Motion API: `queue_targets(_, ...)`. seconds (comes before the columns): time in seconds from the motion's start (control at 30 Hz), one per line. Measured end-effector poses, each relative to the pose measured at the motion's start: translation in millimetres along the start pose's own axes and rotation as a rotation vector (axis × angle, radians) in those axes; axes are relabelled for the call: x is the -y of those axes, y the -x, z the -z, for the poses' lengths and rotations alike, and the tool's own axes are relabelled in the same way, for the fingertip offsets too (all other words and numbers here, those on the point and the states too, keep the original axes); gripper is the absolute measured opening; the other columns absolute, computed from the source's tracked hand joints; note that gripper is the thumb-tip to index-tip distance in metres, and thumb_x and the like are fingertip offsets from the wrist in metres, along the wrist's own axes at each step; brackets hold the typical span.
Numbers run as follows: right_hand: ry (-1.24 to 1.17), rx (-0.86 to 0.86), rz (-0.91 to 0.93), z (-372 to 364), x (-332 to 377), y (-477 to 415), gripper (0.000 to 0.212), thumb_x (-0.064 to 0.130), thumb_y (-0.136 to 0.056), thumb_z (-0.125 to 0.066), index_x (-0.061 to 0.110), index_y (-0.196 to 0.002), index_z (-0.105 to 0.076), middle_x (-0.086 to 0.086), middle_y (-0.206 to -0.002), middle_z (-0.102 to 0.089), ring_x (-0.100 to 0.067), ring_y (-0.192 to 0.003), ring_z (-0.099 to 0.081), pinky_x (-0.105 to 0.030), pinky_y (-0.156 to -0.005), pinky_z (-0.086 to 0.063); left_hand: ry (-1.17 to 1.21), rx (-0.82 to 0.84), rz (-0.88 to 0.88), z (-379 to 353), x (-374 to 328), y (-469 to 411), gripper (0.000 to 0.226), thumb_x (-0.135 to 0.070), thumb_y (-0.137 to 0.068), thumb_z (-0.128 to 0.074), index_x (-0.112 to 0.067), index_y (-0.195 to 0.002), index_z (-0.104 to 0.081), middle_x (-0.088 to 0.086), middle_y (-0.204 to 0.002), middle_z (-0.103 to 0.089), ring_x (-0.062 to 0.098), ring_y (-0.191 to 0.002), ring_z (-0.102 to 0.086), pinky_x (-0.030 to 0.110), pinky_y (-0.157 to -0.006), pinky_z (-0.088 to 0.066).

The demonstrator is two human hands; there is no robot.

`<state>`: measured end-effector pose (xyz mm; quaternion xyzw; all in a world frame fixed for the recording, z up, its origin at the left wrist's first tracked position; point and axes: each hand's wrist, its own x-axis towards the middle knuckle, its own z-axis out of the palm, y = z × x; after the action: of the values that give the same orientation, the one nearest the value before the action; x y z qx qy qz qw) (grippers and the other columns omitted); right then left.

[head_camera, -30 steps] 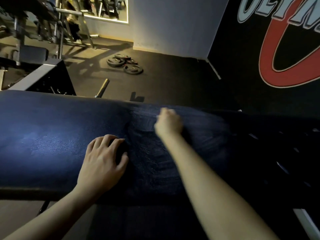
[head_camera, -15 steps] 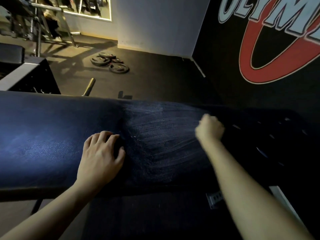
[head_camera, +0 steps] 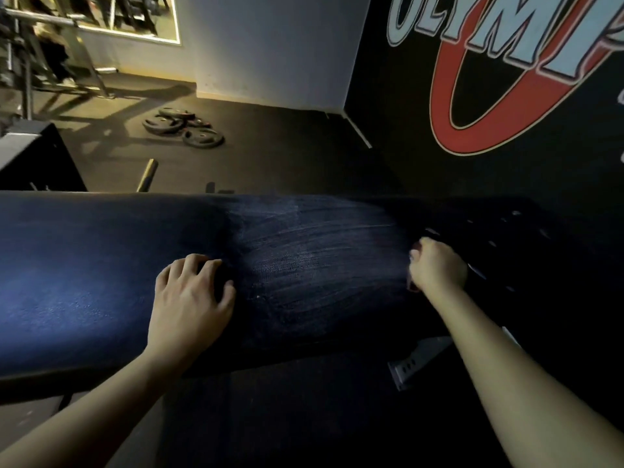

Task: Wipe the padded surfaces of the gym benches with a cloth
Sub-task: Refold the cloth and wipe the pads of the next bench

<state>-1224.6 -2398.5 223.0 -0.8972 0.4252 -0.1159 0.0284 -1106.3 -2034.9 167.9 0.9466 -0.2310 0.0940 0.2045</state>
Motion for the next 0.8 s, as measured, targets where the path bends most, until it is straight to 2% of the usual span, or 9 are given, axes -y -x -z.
queue_targets(0.03,-0.011,-0.018,-0.043,0,-2,3,0.022,0.026,-0.099,-0.056,0.012,-0.115,-0.065,-0.018,-0.117,-0.067,-0.040,-0.105,-0.065,-0.038,-0.077,-0.047,0.005,-0.006,0.002,0,-1,0,0.049,-0.052,-0.095,-0.038,-0.024,-0.126,-0.063,0.000,-0.126,-0.055,0.025,-0.124,-0.047,0.046,-0.115,-0.031)
queue_targets(0.1,-0.013,-0.037,-0.002,-5,30,26,0.018,0.023,-0.098,-0.057,0.013,-0.111,-0.064,-0.016,-0.115,-0.066,-0.038,-0.103,-0.066,-0.038,-0.078,-0.051,0.007,-0.006,-0.001,0,-2,0,0.048,-0.051,-0.094,-0.039,-0.023,-0.125,-0.063,0.001,-0.126,-0.056,0.026,-0.124,-0.048,0.047,-0.115,-0.031)
queue_targets(0.23,-0.204,0.047,0.380,-23,149,113,0.012,0.022,-0.098,-0.056,0.017,-0.106,-0.063,-0.010,-0.108,-0.067,-0.032,-0.096,-0.067,-0.036,-0.075,-0.051,0.013,0.012,-0.010,3,1,1,0.051,-0.051,-0.094,-0.038,-0.022,-0.127,-0.063,0.004,-0.128,-0.056,0.028,-0.124,-0.048,0.050,-0.114,-0.032)
queue_targets(0.33,-0.234,0.168,0.690,-16,179,163,0.016,0.026,-0.101,-0.054,0.014,-0.106,-0.061,-0.011,-0.104,-0.065,-0.033,-0.093,-0.065,-0.034,-0.069,-0.039,0.003,0.008,-0.022,4,2,2,0.052,-0.052,-0.094,-0.037,-0.023,-0.128,-0.063,0.004,-0.129,-0.055,0.028,-0.125,-0.047,0.050,-0.113,-0.033)
queue_targets(0.4,-0.213,0.109,0.627,-13,147,143,0.018,0.028,-0.101,-0.053,0.016,-0.110,-0.062,-0.010,-0.107,-0.066,-0.034,-0.095,-0.066,-0.034,-0.069,-0.039,0.011,0.016,-0.027,4,3,2,0.053,-0.052,-0.095,-0.036,-0.022,-0.128,-0.064,0.004,-0.129,-0.056,0.028,-0.125,-0.047,0.050,-0.113,-0.032)
queue_targets(0.53,0.012,-0.006,0.137,-2,25,64,0.019,0.027,-0.100,-0.055,0.017,-0.113,-0.063,-0.011,-0.112,-0.068,-0.034,-0.101,-0.067,-0.037,-0.074,-0.047,0.030,0.018,-0.036,6,3,3,0.056,-0.054,-0.094,-0.035,-0.021,-0.130,-0.063,0.005,-0.131,-0.055,0.028,-0.127,-0.046,0.050,-0.115,-0.030)
queue_targets(0.63,0.045,-0.069,-0.064,8,-19,45,0.018,0.024,-0.099,-0.057,0.011,-0.111,-0.063,-0.016,-0.112,-0.068,-0.037,-0.101,-0.067,-0.037,-0.073,-0.045,0.034,0.020,-0.035,6,2,2,0.059,-0.054,-0.094,-0.034,-0.019,-0.131,-0.062,0.007,-0.130,-0.054,0.029,-0.126,-0.046,0.051,-0.115,-0.030)
queue_targets(0.7,0.035,-0.100,-0.050,3,11,67,0.021,0.022,-0.095,-0.060,0.010,-0.113,-0.063,-0.016,-0.112,-0.068,-0.036,-0.101,-0.068,-0.039,-0.076,-0.052,0.032,0.018,-0.034,7,-1,3,0.059,-0.054,-0.094,-0.034,-0.018,-0.131,-0.062,0.007,-0.129,-0.054,0.030,-0.125,-0.046,0.051,-0.114,-0.031)
queue_targets(0.8,-0.086,-0.117,0.189,-12,97,132,0.017,0.019,-0.089,-0.066,0.012,-0.104,-0.064,-0.012,-0.099,-0.067,-0.034,-0.083,-0.070,-0.036,-0.066,-0.052,0.029,0.025,-0.047,8,0,3,0.059,-0.054,-0.094,-0.033,-0.018,-0.132,-0.061,0.008,-0.130,-0.054,0.030,-0.126,-0.047,0.051,-0.114,-0.031)
